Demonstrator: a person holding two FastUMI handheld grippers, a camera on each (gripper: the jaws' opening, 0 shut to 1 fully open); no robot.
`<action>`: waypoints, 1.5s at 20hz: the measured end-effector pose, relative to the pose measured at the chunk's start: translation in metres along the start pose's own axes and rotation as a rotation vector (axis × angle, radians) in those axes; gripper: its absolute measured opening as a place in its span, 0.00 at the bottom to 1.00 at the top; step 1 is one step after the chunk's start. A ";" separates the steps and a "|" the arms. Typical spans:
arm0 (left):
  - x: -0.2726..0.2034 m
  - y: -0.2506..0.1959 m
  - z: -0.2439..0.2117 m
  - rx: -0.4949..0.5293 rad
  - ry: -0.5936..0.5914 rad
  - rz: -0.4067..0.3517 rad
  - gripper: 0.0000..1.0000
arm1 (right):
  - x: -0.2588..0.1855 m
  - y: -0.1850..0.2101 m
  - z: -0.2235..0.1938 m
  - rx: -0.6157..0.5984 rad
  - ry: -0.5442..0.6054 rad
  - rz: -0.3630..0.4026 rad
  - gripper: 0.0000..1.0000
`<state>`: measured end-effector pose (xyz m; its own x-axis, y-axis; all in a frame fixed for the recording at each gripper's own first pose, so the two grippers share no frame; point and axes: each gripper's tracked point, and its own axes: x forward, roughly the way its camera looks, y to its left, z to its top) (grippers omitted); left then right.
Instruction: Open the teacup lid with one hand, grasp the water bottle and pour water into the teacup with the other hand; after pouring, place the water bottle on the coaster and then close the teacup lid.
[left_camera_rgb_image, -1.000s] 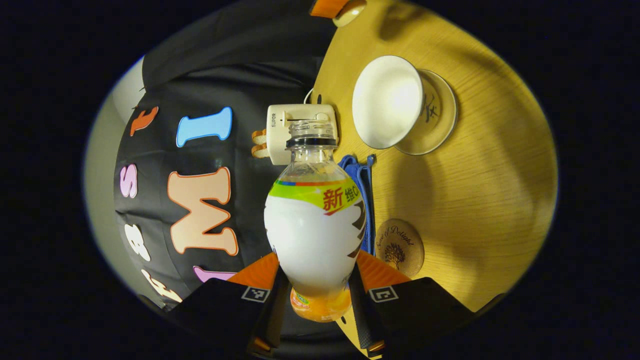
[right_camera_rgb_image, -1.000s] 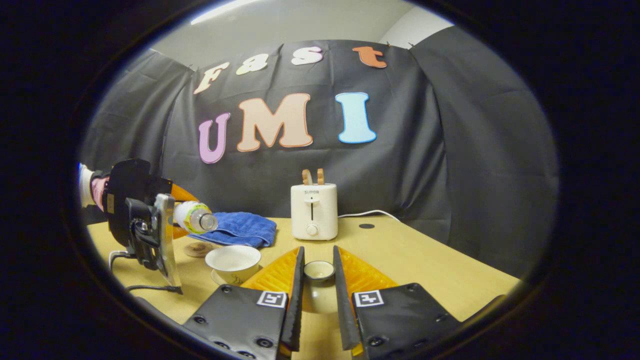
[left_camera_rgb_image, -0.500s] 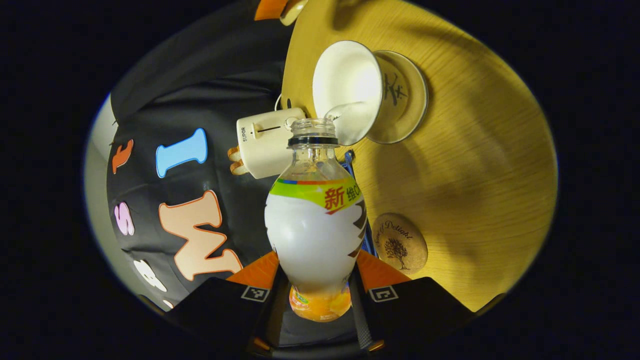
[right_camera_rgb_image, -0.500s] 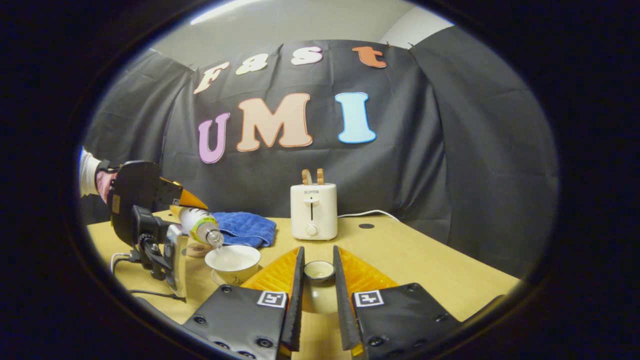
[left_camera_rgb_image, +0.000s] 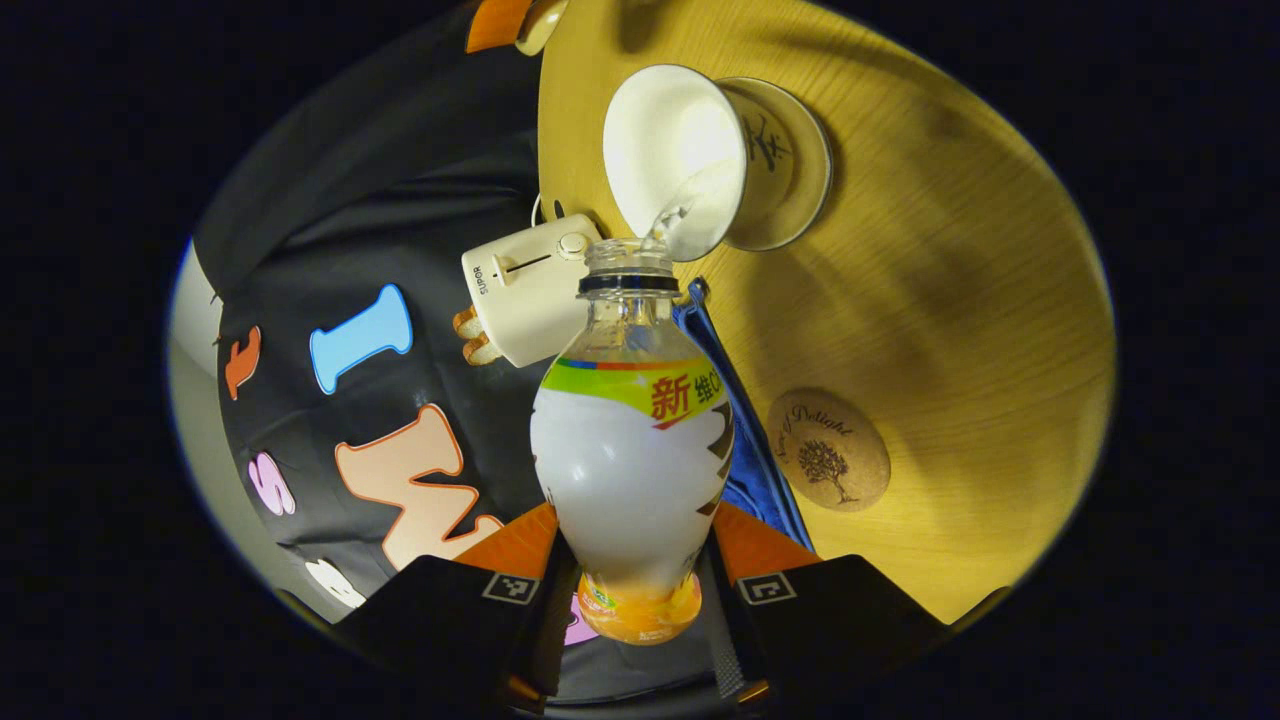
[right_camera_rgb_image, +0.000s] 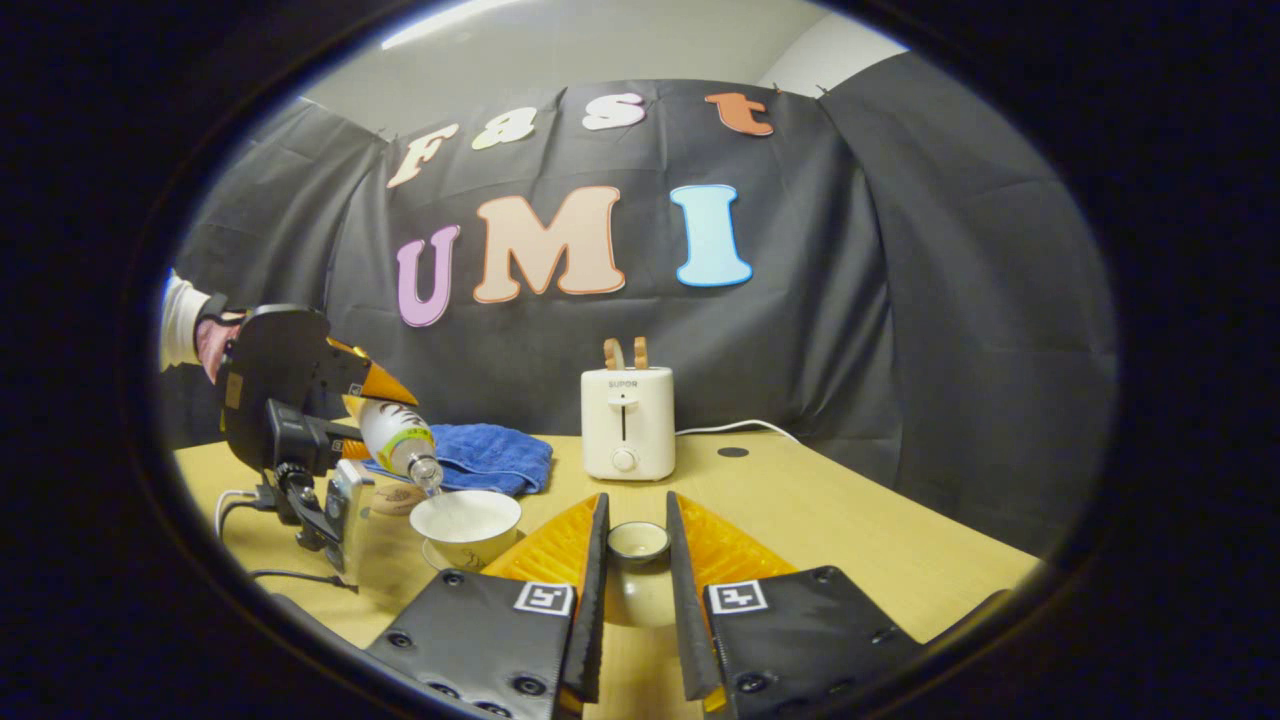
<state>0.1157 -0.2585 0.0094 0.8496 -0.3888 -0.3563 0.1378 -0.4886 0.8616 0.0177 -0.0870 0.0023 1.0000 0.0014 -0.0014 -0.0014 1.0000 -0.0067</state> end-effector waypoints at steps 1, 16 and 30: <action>0.000 0.003 -0.001 0.014 0.001 0.004 0.57 | 0.000 0.000 0.000 0.000 0.001 0.000 0.34; -0.009 0.044 -0.007 0.233 0.022 0.010 0.57 | 0.001 0.001 -0.001 0.000 0.000 0.002 0.34; -0.010 0.038 -0.002 0.165 0.011 -0.012 0.56 | 0.001 0.000 0.000 0.000 -0.001 -0.003 0.34</action>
<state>0.1138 -0.2715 0.0465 0.8542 -0.3740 -0.3612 0.0629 -0.6153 0.7858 0.0188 -0.0870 0.0020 1.0000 -0.0020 -0.0001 0.0020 1.0000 -0.0071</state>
